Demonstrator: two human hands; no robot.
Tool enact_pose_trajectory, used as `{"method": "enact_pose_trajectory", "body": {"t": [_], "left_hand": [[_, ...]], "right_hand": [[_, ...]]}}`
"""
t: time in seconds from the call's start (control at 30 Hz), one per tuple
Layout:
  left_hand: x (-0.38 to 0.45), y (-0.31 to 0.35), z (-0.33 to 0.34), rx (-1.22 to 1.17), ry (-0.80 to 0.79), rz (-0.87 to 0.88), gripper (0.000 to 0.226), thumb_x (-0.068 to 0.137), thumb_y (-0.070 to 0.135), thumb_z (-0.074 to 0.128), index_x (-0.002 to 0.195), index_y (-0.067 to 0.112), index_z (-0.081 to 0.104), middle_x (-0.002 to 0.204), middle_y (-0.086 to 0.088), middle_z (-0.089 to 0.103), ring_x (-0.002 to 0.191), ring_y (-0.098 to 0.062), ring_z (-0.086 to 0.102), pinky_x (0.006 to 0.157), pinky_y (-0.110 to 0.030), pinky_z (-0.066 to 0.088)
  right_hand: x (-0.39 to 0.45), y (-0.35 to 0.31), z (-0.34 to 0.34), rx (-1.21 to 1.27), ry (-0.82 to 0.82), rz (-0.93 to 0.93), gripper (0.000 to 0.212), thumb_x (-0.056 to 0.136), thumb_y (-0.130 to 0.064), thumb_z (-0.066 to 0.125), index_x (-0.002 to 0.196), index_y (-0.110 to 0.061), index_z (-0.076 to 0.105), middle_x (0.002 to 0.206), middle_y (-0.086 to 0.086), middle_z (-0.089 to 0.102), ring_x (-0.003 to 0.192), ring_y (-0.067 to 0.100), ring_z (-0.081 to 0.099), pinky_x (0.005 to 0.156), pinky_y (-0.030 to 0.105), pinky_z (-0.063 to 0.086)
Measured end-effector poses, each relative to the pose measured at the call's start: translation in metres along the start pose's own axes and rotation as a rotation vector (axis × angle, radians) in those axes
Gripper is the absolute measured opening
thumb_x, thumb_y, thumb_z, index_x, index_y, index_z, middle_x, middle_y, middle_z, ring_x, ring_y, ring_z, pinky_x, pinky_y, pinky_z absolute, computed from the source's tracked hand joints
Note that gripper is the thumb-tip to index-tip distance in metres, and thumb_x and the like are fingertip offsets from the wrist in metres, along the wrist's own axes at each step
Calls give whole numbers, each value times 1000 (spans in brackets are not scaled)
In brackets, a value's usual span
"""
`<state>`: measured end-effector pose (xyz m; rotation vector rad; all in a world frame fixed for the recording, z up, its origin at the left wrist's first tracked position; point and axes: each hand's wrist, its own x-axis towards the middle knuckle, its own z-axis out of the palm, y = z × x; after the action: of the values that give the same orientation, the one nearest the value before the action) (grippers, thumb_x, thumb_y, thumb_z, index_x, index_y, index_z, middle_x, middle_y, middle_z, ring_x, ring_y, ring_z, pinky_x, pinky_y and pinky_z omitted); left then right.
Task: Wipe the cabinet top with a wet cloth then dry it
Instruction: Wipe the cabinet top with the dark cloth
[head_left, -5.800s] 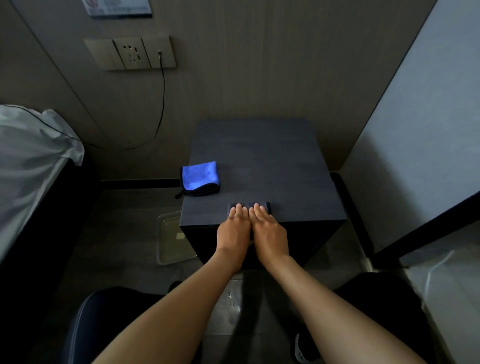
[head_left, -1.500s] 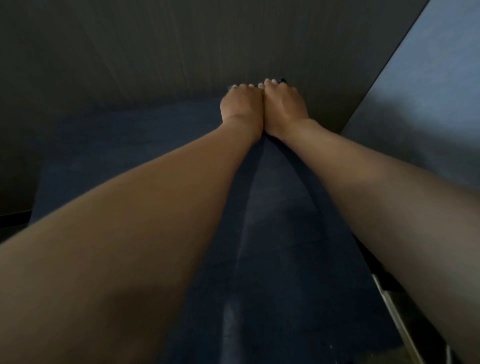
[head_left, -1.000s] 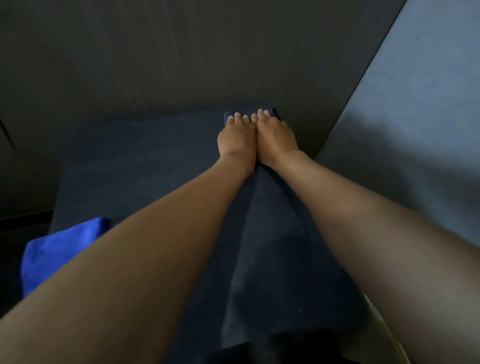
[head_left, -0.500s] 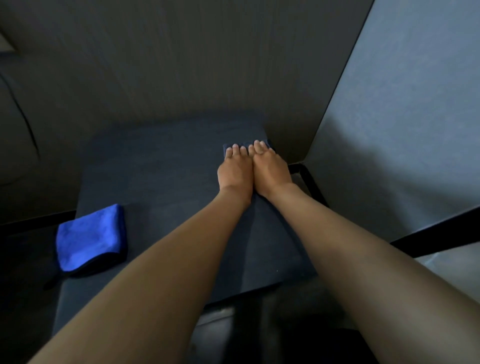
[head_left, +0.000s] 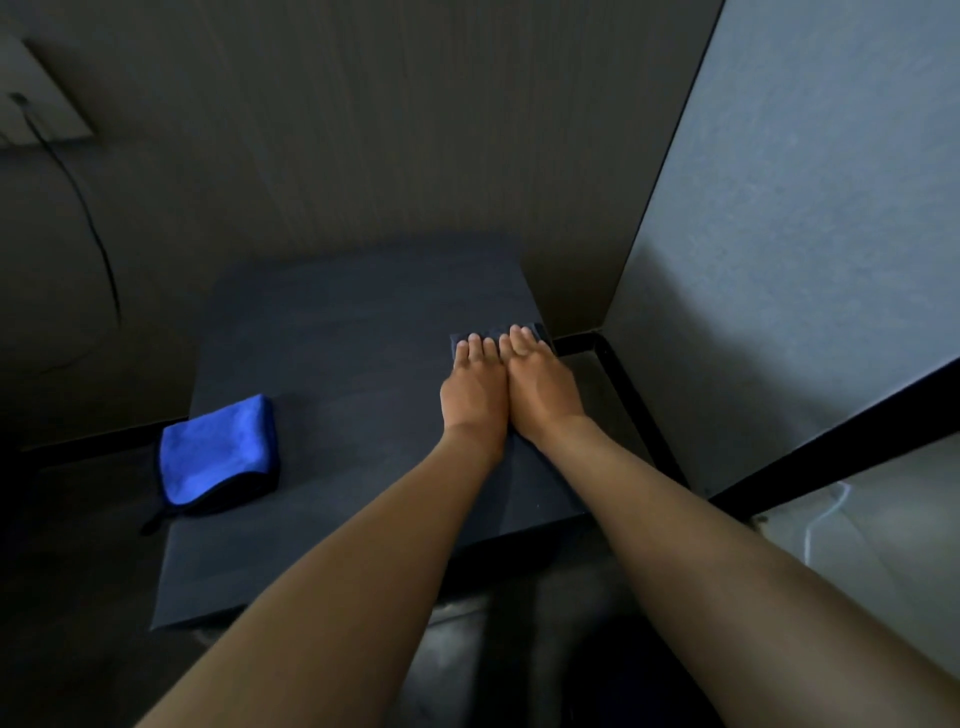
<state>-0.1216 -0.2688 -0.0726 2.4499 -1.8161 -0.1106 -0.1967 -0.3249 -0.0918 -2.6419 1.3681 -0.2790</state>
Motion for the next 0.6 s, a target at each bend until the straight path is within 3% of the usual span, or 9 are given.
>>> {"method": "enact_pose_trajectory", "body": {"t": [0.3,0.6], "left_hand": [[-85,22,0,-40,-10,19,68,101,11,46,155,6,4,161,-13,5,150,-24,6,118,-29,18],[-144,39,-5,-36,-16,86,64,102,11,43,155,7,8,161,-12,11,149,-23,11,116,-29,27]], "right_hand": [[-94,-9,-24,0,-59,-29,53,105,-20,39,154,-8,22,162,12,18,150,23,16,120,30,15],[-158,-4,-29,32,-111,27,53,105,-23,38,155,-13,23,162,6,19,150,18,16,118,29,20]]}}
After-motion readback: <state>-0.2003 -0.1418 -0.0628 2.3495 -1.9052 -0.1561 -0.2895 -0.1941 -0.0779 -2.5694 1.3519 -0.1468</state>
